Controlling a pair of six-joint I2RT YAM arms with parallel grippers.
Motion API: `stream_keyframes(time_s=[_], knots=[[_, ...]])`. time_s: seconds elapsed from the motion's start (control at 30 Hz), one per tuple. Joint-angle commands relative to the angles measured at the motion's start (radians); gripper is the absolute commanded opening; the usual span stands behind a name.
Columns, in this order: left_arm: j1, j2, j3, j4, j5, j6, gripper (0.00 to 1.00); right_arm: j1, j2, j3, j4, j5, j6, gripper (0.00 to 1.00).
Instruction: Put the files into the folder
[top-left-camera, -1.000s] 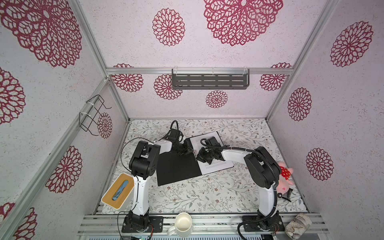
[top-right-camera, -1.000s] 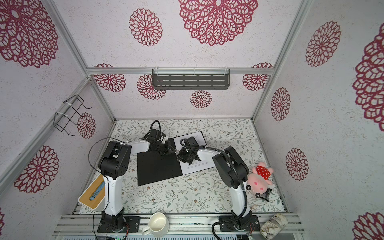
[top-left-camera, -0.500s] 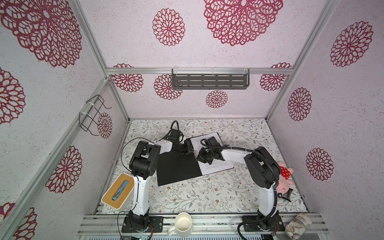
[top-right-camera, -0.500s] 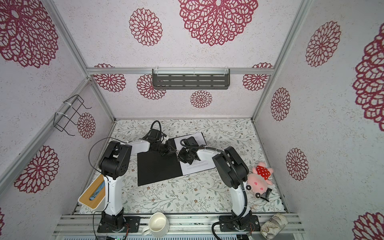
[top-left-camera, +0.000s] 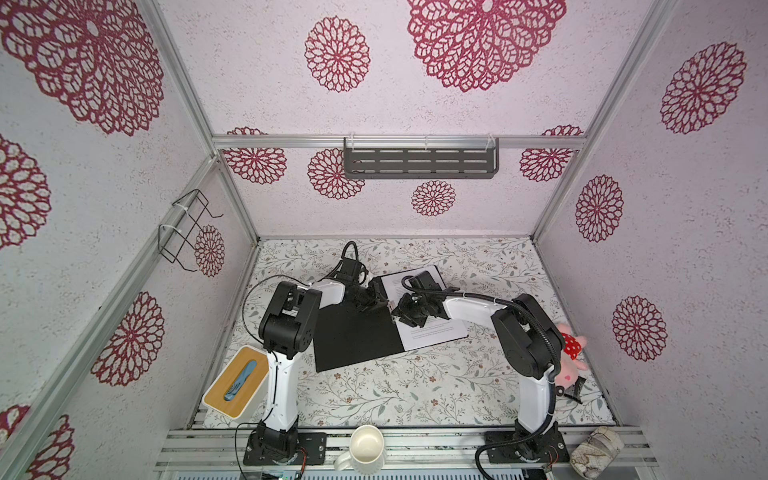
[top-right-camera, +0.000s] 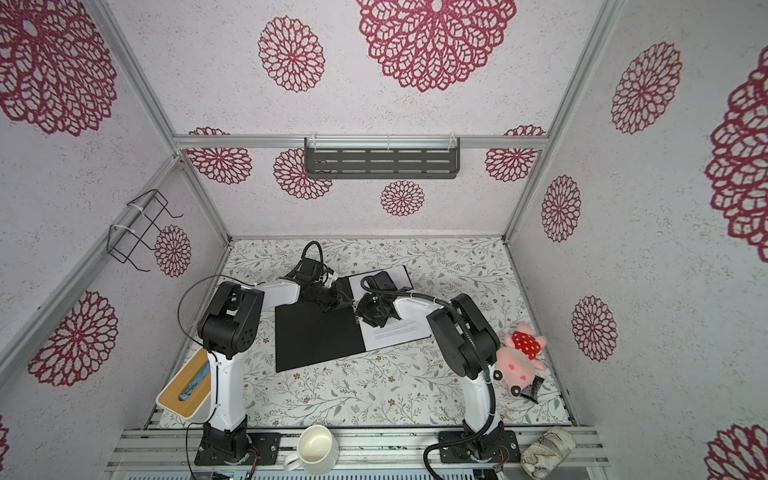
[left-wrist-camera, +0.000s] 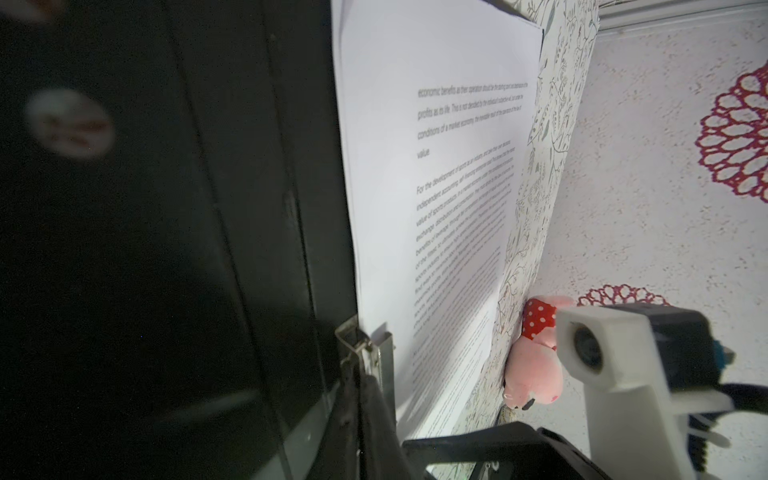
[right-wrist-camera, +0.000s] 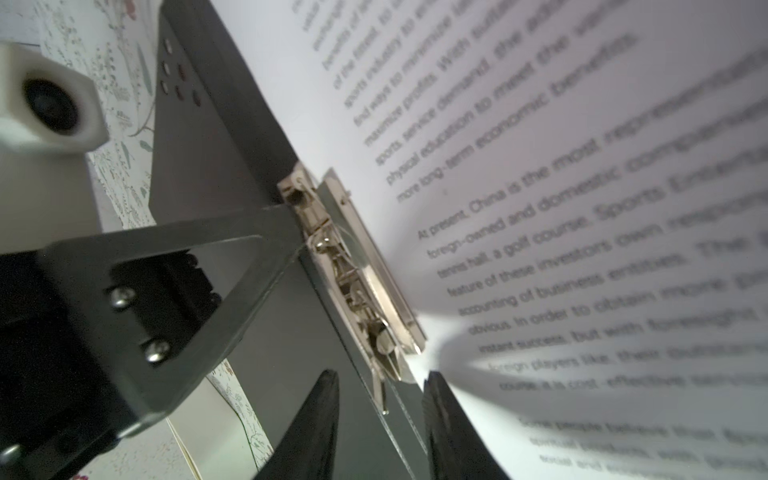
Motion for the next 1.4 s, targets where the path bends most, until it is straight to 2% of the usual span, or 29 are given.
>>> stream_keyframes(time_s=[0.0,0.1,0.27,0.5,0.6,0.83,1.13,1.17,1.27,1.37], knots=[[-0.015,0.037,-0.015,-0.041,0.006,0.032,0.07,-0.005,-0.084,0.036,0.002,0.041,-0.053,0.44],[-0.014,0.033,-0.015,-0.05,0.009,0.038,0.08,-0.017,-0.113,0.026,0.003,0.078,-0.117,0.55],[-0.014,0.008,-0.025,-0.051,0.005,0.041,0.14,-0.071,-0.173,-0.027,-0.017,0.178,-0.276,0.68],[-0.015,-0.014,-0.019,-0.045,0.015,0.038,0.23,-0.196,-0.247,-0.138,-0.024,0.274,-0.466,0.79],[-0.014,-0.028,-0.023,-0.043,0.011,0.026,0.31,-0.229,-0.27,-0.181,-0.008,0.329,-0.537,0.85],[-0.015,-0.082,-0.016,-0.047,-0.005,-0.011,0.51,-0.307,-0.294,-0.264,0.081,0.29,-0.621,0.87],[-0.015,-0.192,-0.087,-0.076,-0.133,-0.038,0.72,-0.375,-0.277,-0.328,0.145,0.18,-0.695,0.88],[-0.014,-0.203,-0.103,-0.079,-0.155,-0.042,0.76,-0.379,-0.277,-0.335,0.153,0.166,-0.702,0.88],[-0.006,-0.294,-0.157,-0.09,-0.22,-0.046,0.98,-0.392,-0.272,-0.355,0.182,0.128,-0.721,0.87],[0.017,-0.363,-0.226,-0.107,-0.281,-0.052,0.98,-0.404,-0.262,-0.368,0.209,0.087,-0.731,0.87]])
